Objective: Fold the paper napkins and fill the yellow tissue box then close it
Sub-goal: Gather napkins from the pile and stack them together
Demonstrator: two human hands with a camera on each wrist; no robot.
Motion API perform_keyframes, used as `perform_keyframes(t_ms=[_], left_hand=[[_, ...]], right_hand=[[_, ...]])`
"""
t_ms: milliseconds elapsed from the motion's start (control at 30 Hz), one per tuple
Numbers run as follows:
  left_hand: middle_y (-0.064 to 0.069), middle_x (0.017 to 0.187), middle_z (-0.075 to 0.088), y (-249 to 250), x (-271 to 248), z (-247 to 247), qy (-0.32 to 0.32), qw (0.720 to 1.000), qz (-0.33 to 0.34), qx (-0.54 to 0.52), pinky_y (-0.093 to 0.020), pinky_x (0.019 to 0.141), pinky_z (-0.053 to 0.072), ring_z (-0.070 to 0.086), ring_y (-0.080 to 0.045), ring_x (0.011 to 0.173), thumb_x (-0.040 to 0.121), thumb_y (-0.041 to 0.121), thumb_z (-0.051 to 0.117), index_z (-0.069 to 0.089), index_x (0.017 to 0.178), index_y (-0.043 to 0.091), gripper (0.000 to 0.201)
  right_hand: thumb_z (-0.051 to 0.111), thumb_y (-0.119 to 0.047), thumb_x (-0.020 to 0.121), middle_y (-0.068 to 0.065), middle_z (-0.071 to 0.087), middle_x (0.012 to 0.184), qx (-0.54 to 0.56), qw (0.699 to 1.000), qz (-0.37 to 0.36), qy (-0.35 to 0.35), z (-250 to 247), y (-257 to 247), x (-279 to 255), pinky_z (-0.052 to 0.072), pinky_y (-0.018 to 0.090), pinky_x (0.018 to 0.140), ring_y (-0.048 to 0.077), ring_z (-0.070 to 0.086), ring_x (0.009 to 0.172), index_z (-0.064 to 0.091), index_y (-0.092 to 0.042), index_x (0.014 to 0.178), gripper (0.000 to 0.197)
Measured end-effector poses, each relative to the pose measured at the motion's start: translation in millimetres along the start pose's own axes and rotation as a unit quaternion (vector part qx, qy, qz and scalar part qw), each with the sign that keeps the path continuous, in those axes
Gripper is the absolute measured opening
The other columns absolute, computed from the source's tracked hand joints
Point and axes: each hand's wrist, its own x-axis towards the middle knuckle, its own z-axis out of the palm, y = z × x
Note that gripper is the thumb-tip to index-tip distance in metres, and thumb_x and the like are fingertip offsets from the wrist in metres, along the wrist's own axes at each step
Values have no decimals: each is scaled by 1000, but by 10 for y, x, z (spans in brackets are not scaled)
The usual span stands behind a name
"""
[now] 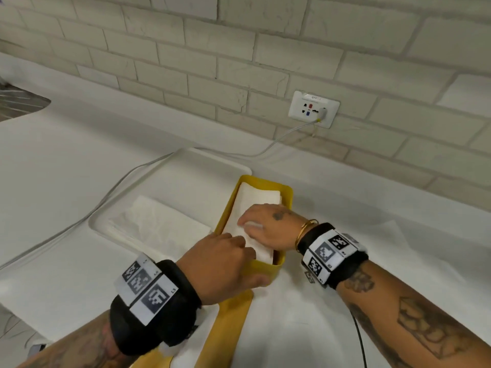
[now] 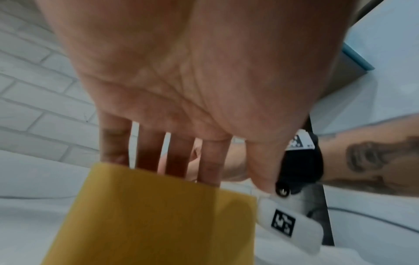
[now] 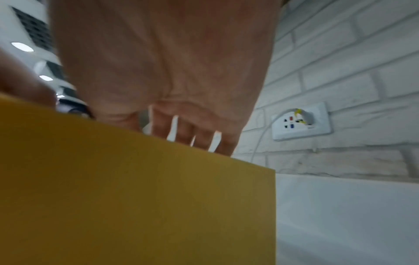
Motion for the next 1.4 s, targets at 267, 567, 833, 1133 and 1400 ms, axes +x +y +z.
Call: perform_keyframes(t_ms=[267,567,833,1133,1400], left_hand=[[0,114,59,-30,126,63,5,1000,5,6,-38,90,51,56,-19,101,102,62,33,64,126,22,56],[5,94,55,-120,197,248,61,998,27,-2,-34,76,49,53,-15,85,78,68,1,67,105,24,83],[8,68,51,-167,233,468,202,977,65,-14,-31,53,40,49,-15,59,90,57,30,65,73,23,51],[6,72,58,-114,199,437,202,977,60,-28,-33,59,44,49,-15,61,90,60,30,69,79,21,56],[11,106,66,8,161,250,130,981,11,-145,-32,87,50,59,-11,94,80,76,28,71,112,31,69]], right_hand=[[24,-42,105,7,35,160,-146,977,122,-94,-36,59,238,12,56,120,29,32,146,32,-29,154,51],[53,-32,100,-1,66,127,204,941,145,229,-435,300,-358,47,34,102,20,60,116,64,-21,123,27],[59,-26,94,13,74,98,234,891,355,156,115,936,-1159,57,37,85,30,72,92,72,-2,97,28],[76,-46,80,6,52,66,341,845,383,150,635,712,-942,43,27,64,23,54,65,52,-9,66,46],[79,-17,83,3,67,81,522,749,249,323,386,633,-1142,50,33,71,21,61,79,63,-21,76,18]])
